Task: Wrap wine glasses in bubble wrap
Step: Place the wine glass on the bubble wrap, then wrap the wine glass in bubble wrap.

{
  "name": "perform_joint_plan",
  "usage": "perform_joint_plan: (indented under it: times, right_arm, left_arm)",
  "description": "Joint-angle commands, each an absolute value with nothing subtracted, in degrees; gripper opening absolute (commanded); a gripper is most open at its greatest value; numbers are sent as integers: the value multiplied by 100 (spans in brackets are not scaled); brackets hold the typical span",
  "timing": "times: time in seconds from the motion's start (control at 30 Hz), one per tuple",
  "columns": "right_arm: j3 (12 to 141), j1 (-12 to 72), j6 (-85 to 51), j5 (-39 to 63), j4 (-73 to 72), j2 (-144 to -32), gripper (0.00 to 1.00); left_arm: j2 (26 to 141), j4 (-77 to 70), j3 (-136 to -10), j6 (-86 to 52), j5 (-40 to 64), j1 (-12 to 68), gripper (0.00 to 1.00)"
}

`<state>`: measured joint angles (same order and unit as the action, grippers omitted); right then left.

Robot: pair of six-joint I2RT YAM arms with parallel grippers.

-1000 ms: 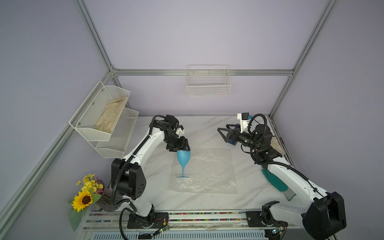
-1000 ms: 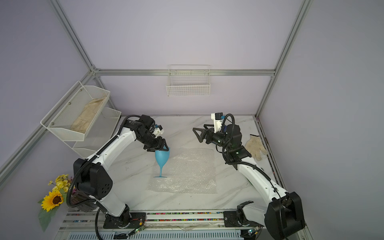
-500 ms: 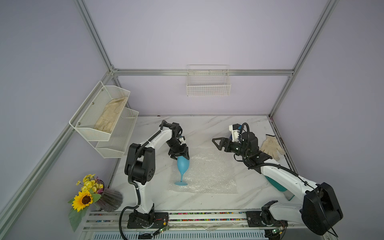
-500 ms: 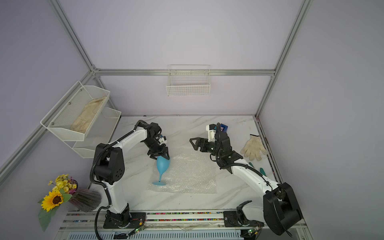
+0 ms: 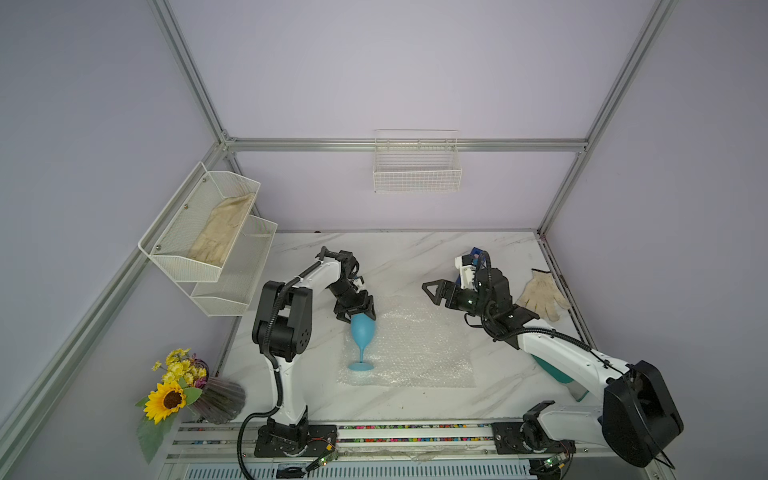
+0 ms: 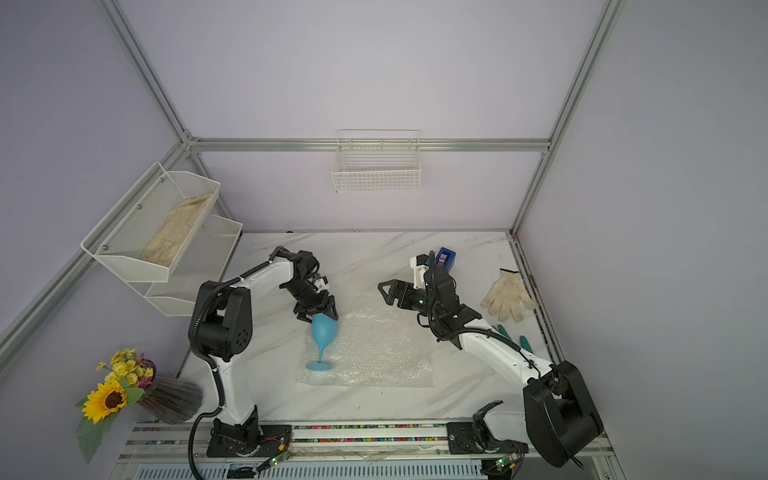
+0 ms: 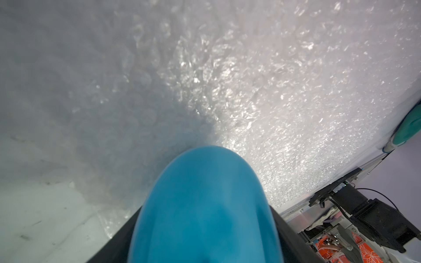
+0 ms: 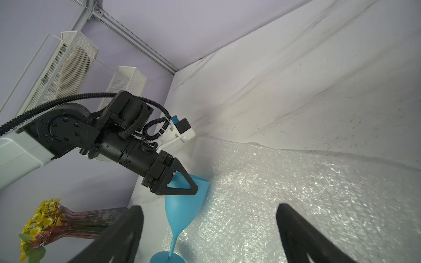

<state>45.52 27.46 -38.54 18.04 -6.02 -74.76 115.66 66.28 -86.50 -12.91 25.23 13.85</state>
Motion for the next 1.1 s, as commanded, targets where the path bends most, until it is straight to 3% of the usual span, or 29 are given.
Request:
perform_joint_plan:
  times: [0.0, 0.2, 0.37, 0.53, 0.7, 0.83, 1.07]
  right_arm:
    - [4535, 2850, -3959, 1657, -580, -7532, 94]
    - [4627, 3007, -4040, 1565, -554, -7606, 94]
    - [4677, 3340, -4262, 1547, -645, -7822, 94]
    - [4843, 3897, -4520, 1497, -779, -8358, 94]
    - [5202, 4325, -4664, 1397, -748, -8806, 91]
    - [5512, 4492, -4755, 1471, -654, -9151, 84]
    - [5802, 4537, -4861, 1575, -595, -9388, 81]
  left_arm:
    - [11591, 6530, -8540, -1248, 2574, 1369, 80]
    - [11084, 6511, -8692, -1248, 2390, 1345, 100]
    - [10201, 6404, -8439, -1391, 2197, 1127, 100]
    - [8953, 5463, -7018, -1776, 2289, 483, 100]
    - [8211, 4759, -5730, -2215, 2691, 286, 88]
    - [7799, 4417, -4842, -2538, 2414, 216, 80]
    - [7352, 3538, -3867, -3302, 2282, 432, 66]
